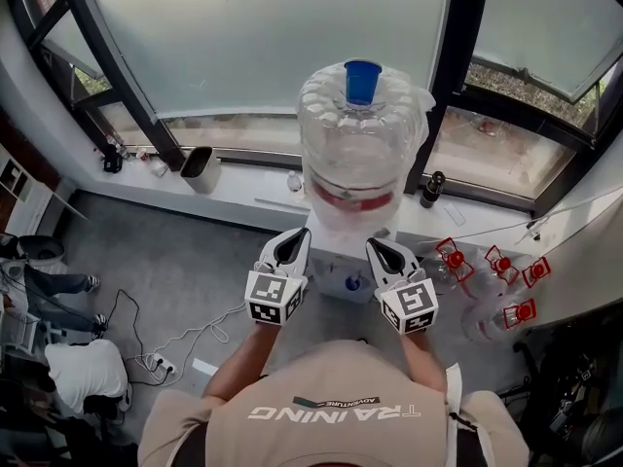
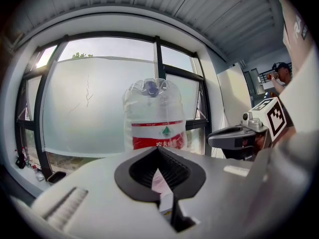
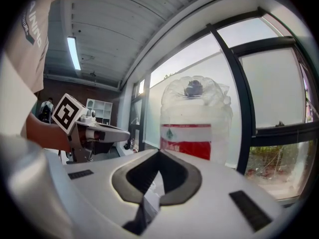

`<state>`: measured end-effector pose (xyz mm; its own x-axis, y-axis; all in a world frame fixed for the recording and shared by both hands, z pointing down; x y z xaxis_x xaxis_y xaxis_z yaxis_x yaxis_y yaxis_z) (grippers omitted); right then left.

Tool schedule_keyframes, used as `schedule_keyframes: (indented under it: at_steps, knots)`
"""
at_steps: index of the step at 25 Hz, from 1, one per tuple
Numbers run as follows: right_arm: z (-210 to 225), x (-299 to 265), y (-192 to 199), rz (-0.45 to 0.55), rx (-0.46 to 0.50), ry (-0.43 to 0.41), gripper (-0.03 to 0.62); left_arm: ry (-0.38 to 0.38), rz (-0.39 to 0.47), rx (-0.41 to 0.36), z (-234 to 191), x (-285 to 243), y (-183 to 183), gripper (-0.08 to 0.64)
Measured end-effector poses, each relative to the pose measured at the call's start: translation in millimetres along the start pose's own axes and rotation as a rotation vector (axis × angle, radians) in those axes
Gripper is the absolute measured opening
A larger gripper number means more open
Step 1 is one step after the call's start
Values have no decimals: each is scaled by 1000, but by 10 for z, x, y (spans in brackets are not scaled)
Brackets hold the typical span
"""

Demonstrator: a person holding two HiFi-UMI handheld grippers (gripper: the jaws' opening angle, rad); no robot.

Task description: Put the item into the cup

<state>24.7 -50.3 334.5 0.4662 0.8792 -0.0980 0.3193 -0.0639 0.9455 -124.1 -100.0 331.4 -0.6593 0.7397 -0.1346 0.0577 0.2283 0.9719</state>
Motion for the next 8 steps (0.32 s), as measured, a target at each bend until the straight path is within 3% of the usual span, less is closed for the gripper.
schedule_keyframes:
  at_steps: [8]
  knots:
    - [40,-137,-44,7,20,-6,11,-5,9,-4,-112,-51,-63,8]
Point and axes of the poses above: the fingertips, and each gripper's own axes: x backward along the fingers, z to its right, y out of its underside, the point moved 3 cm from there along x, backward along the fingers, and after that the axes turned 14 degrees about x, right-handed, at the moved point
